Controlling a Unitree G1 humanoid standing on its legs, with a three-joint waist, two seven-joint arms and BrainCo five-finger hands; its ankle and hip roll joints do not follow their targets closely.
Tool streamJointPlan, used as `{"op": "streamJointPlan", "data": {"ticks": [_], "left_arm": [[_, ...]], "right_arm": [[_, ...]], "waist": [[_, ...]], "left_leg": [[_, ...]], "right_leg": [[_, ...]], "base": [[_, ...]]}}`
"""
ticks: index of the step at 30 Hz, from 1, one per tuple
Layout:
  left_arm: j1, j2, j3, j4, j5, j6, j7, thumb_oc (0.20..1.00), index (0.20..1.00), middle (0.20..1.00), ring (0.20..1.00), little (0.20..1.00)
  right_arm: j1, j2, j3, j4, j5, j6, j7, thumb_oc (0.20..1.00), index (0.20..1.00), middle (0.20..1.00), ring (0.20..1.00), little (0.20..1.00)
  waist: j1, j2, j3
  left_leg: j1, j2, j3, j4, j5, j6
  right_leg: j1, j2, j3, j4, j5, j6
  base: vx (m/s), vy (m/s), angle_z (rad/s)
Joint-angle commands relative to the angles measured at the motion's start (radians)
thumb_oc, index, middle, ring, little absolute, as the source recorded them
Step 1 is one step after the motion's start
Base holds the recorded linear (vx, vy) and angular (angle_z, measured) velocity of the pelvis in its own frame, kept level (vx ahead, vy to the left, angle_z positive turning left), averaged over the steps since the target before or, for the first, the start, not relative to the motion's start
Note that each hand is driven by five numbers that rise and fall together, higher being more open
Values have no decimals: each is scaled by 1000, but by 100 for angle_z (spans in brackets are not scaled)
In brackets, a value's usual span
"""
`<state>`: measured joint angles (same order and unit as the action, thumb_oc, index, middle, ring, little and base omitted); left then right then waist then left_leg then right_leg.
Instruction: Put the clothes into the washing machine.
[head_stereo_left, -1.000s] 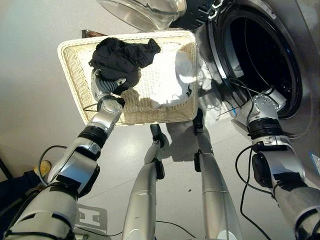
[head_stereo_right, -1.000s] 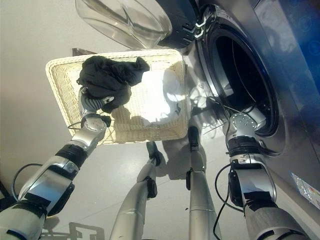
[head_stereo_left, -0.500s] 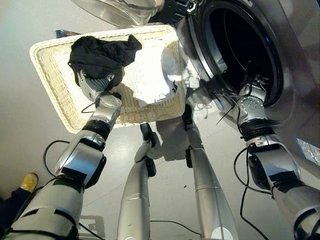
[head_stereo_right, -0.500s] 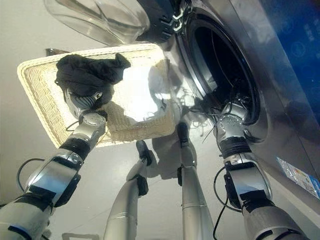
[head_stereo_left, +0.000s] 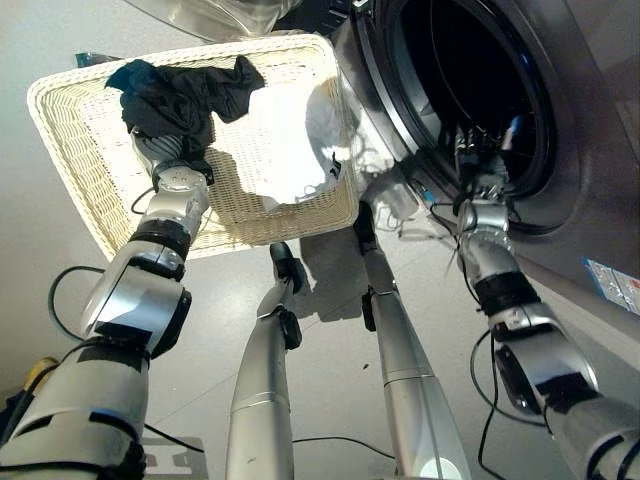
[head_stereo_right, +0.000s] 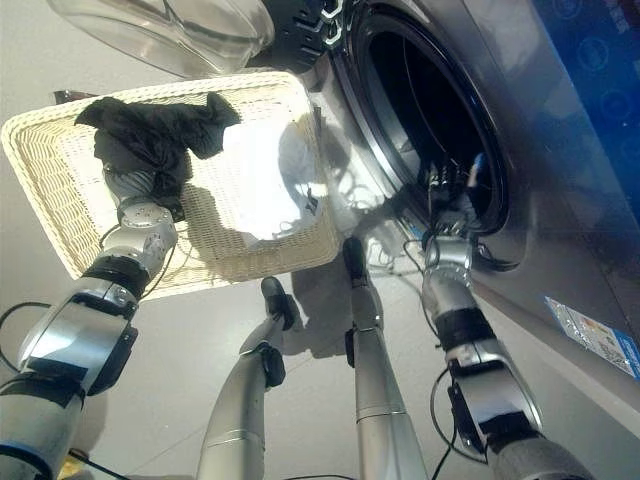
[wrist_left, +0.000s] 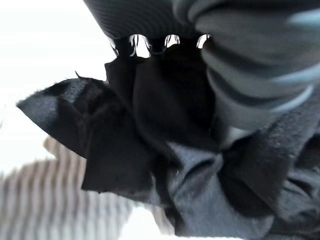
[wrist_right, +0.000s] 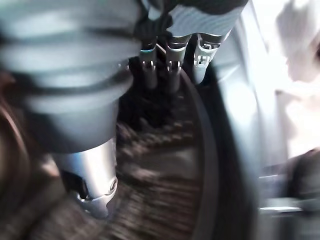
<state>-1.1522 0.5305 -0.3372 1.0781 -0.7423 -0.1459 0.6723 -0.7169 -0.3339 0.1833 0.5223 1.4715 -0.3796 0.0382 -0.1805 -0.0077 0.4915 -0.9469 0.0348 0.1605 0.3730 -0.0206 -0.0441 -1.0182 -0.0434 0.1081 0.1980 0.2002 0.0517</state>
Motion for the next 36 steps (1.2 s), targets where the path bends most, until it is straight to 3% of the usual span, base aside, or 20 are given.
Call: {"op": "streamJointPlan", "data": {"ticks": [1,9,11,16,18,23,27,29,36], "left_arm": [[0,-133,3,-149,-11,-76,-29,200,200,200,200,200],[144,-134,26,-328,62,-134,90,200,200,200,200,200],[162,-134,30,-343,86,-134,99,200,200,200,200,200],[245,-125,39,-412,242,-118,117,200,200,200,200,200],[278,-115,39,-441,306,-104,73,200,200,200,200,200],[384,-81,-23,-562,463,-74,-212,200,200,200,200,200],[416,-60,-51,-613,472,-79,-329,200,200,200,200,200],[458,-24,-98,-715,460,-87,-484,200,200,200,200,200],[476,75,-183,-947,443,-44,-768,200,200,200,200,200]], "right_arm": [[33,-31,72,-92,-326,3,33,1000,1000,1000,1000,1000],[53,-93,239,-237,-841,43,-61,1000,1000,1000,1000,1000],[48,-97,250,-252,-870,57,-75,1000,1000,1000,1000,1000],[13,-108,293,-312,-991,173,-92,1000,1000,1000,1000,1000],[0,-106,308,-321,-1005,216,-90,1000,1000,1000,1000,1000],[-8,-96,320,-303,-961,290,-87,1000,1000,1000,1000,1000],[-11,-103,321,-289,-970,287,-83,1000,1000,1000,1000,1000],[-27,-126,333,-277,-1039,280,-105,1000,1000,1000,1000,1000],[-31,-171,340,-273,-982,290,-105,1000,1000,1000,1000,1000]], "waist": [[-29,46,29],[23,41,29],[29,41,29],[74,48,29],[95,53,29],[149,73,29],[162,80,29],[180,95,29],[202,120,29]], "left_leg": [[71,-33,-7,-208,106,-34],[114,-49,-44,-215,125,-32],[120,-50,-48,-213,127,-32],[152,-58,-73,-204,133,-31],[163,-61,-87,-201,134,-29],[187,-73,-114,-208,136,-22],[195,-77,-119,-216,137,-19],[202,-81,-121,-226,140,-16],[212,-88,-123,-238,140,-8]], "right_leg": [[57,105,-101,141,-220,3],[118,91,-134,132,-218,4],[127,89,-139,131,-218,4],[174,79,-166,145,-230,-1],[188,78,-178,158,-238,-4],[222,62,-215,162,-244,-7],[231,58,-227,158,-244,-8],[240,43,-245,147,-238,-4],[248,11,-270,135,-227,5]], "base": [[-49,9,3],[-59,-7,2],[-48,9,5],[-56,13,7],[-62,-14,19],[-42,-32,32],[-23,12,24],[-42,51,11],[-15,25,16]]}}
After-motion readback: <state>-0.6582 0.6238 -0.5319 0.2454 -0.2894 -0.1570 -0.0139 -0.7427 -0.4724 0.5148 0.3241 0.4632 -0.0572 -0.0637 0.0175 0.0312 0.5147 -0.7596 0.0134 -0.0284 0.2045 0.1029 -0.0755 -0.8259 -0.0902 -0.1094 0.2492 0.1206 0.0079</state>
